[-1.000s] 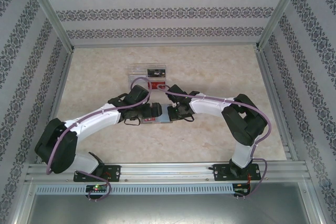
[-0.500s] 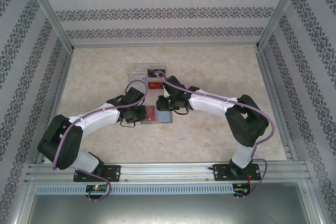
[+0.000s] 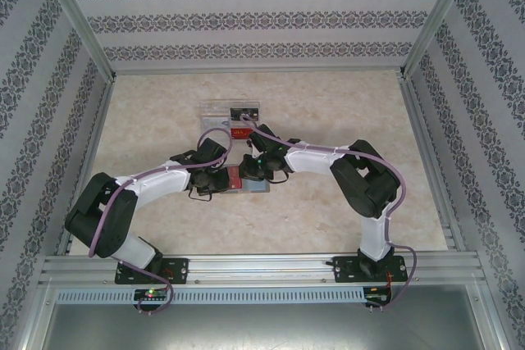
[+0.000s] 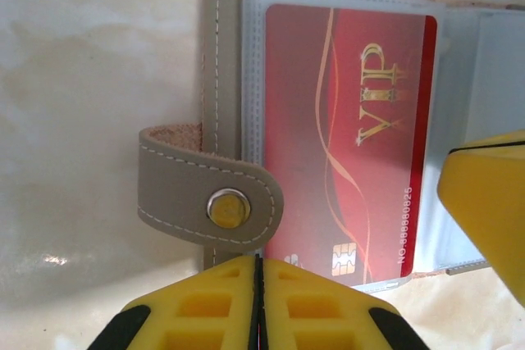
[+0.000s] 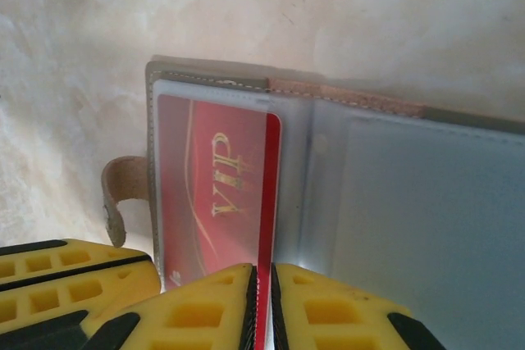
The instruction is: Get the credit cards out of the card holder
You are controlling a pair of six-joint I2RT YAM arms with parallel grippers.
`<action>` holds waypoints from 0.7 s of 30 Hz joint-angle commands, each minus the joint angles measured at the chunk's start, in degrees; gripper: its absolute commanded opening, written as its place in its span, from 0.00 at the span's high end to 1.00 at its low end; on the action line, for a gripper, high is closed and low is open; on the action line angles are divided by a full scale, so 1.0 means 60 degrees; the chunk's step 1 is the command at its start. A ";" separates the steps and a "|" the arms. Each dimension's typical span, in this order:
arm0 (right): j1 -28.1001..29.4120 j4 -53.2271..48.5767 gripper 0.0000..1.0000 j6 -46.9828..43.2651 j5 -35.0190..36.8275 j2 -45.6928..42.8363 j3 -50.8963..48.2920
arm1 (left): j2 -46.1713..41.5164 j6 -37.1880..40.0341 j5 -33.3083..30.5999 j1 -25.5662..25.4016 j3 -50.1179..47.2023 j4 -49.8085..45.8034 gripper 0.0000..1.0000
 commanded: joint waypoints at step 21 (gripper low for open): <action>0.0218 0.0253 0.86 0.0299 -0.0428 0.0532 0.0366 | 0.0214 -0.0037 0.0521 0.0114 -0.0329 0.0442 0.96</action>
